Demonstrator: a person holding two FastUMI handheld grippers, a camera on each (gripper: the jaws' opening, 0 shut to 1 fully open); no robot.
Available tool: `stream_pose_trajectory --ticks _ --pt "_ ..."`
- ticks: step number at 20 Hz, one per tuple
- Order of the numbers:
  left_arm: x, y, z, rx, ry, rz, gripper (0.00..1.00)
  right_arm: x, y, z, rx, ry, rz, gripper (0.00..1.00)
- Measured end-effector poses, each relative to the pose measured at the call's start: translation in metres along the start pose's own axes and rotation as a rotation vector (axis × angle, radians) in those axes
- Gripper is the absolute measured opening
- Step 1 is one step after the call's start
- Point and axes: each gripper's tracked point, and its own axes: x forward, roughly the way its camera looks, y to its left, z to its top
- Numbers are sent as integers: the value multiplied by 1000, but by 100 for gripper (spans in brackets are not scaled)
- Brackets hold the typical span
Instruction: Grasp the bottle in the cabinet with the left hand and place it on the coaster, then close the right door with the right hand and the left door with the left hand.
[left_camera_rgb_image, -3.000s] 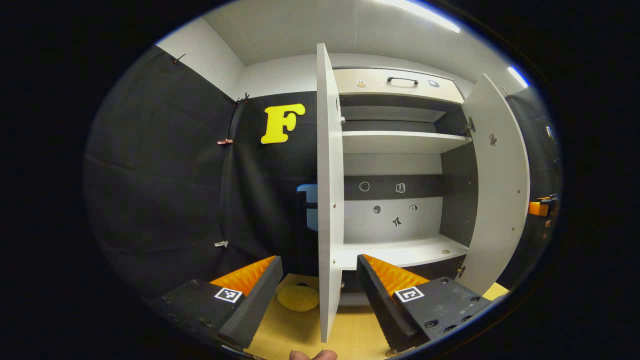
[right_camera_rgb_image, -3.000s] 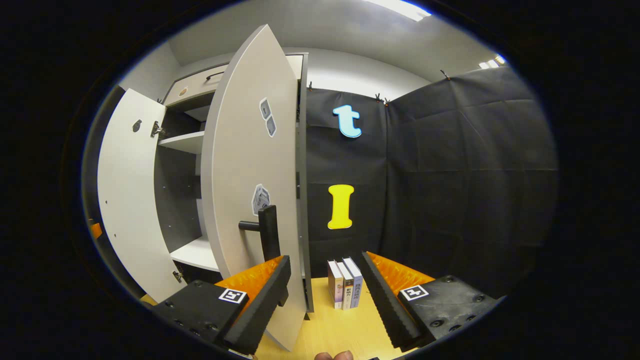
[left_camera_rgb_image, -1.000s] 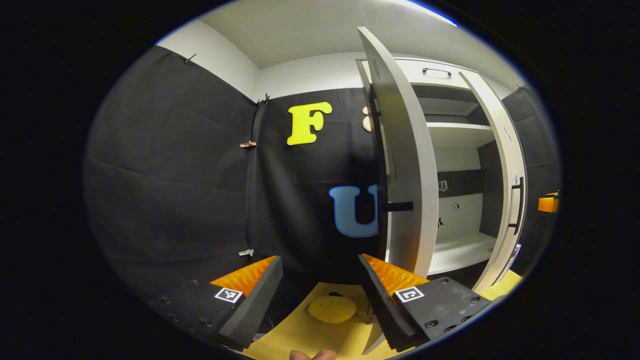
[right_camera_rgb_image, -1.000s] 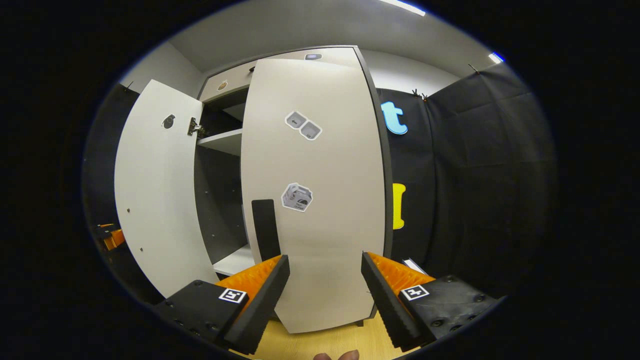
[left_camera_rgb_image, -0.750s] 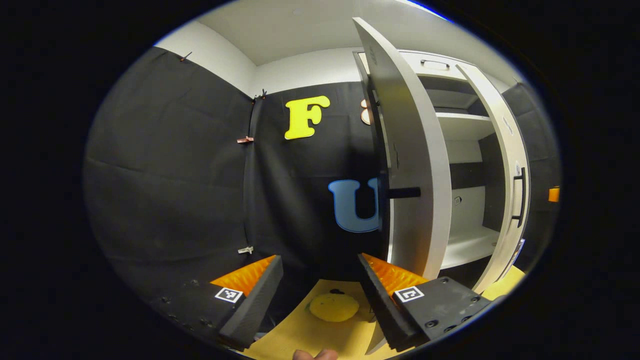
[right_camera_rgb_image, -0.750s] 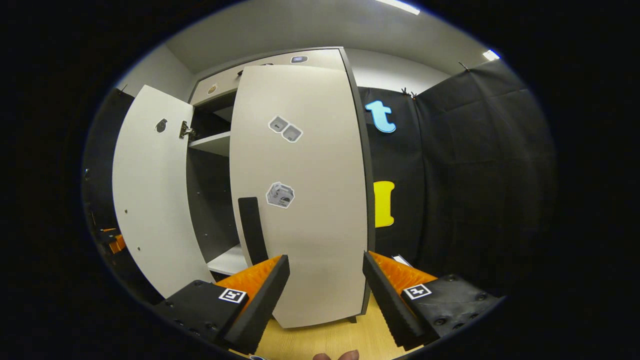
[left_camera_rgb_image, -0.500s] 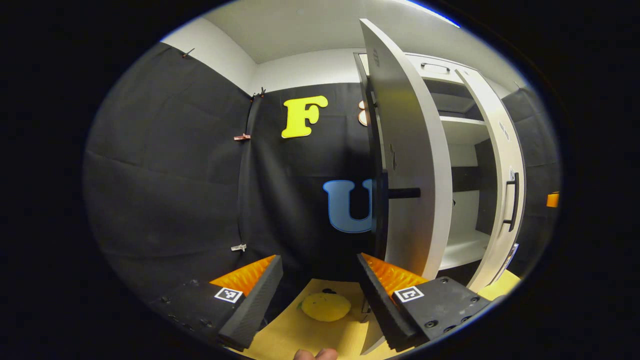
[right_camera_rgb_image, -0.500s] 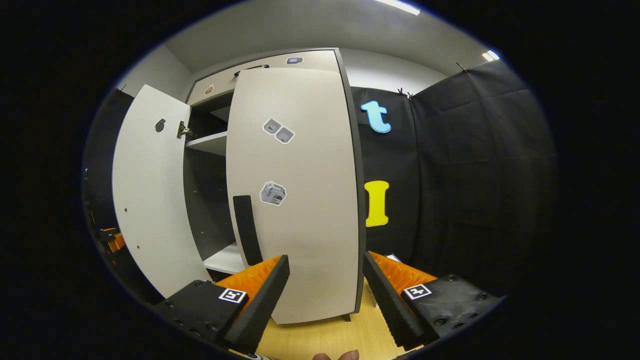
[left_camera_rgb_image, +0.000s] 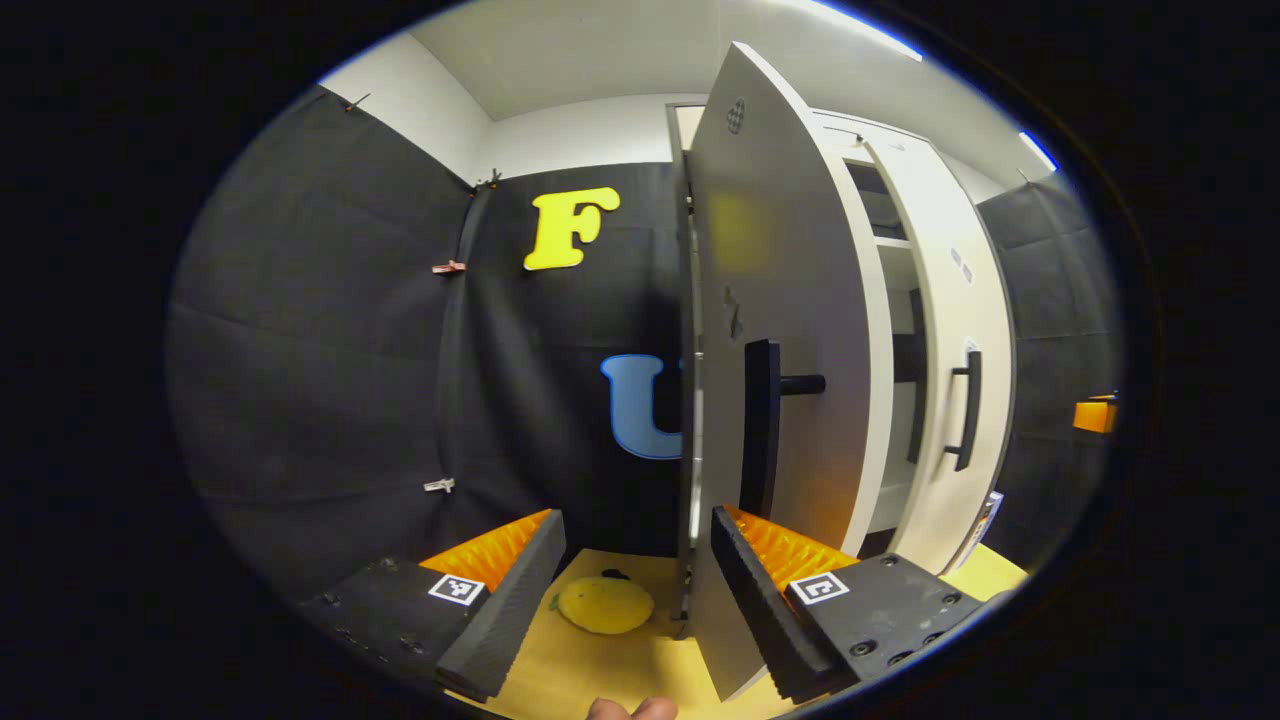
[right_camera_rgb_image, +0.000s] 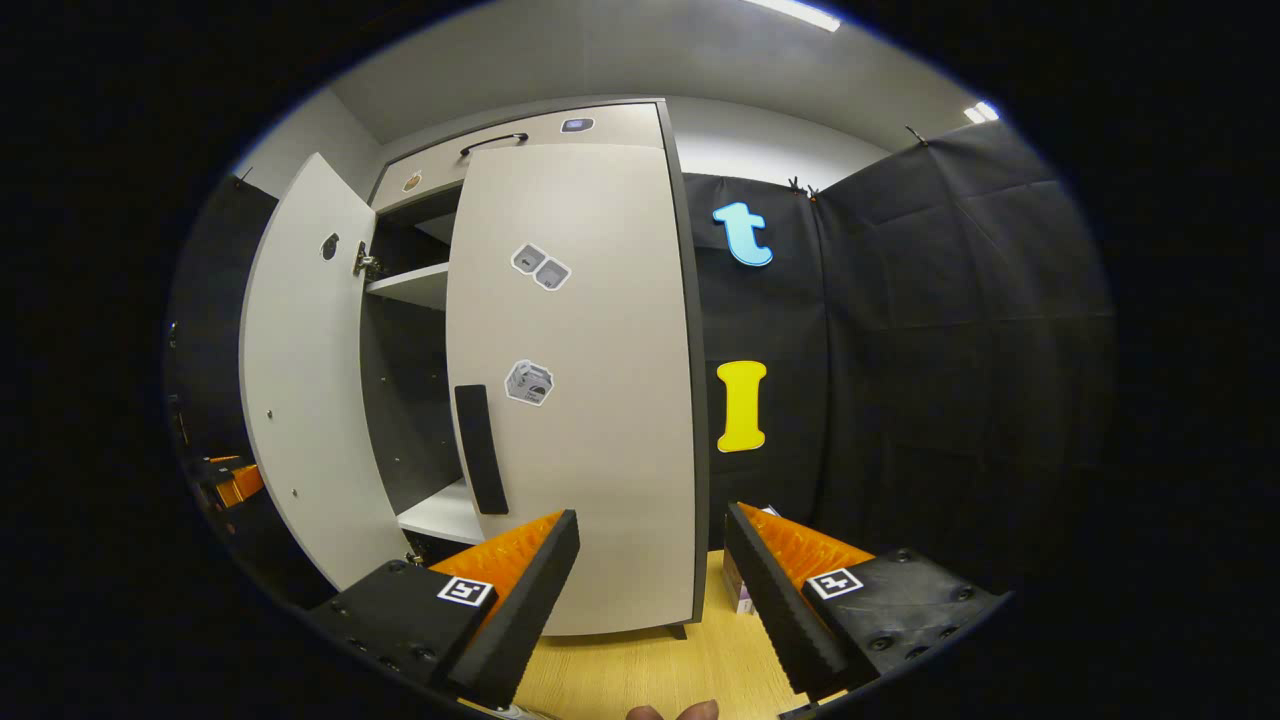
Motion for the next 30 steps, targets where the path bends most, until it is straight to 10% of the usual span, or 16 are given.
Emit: stream_pose_trajectory --ticks 12,30 --pt "33 -123 -20 -14 34 -184 93 -4 -36 -1 36 12 -31 98" --pt "80 -179 -19 -74 41 -196 95 17 -41 -7 40 30 -2 98"
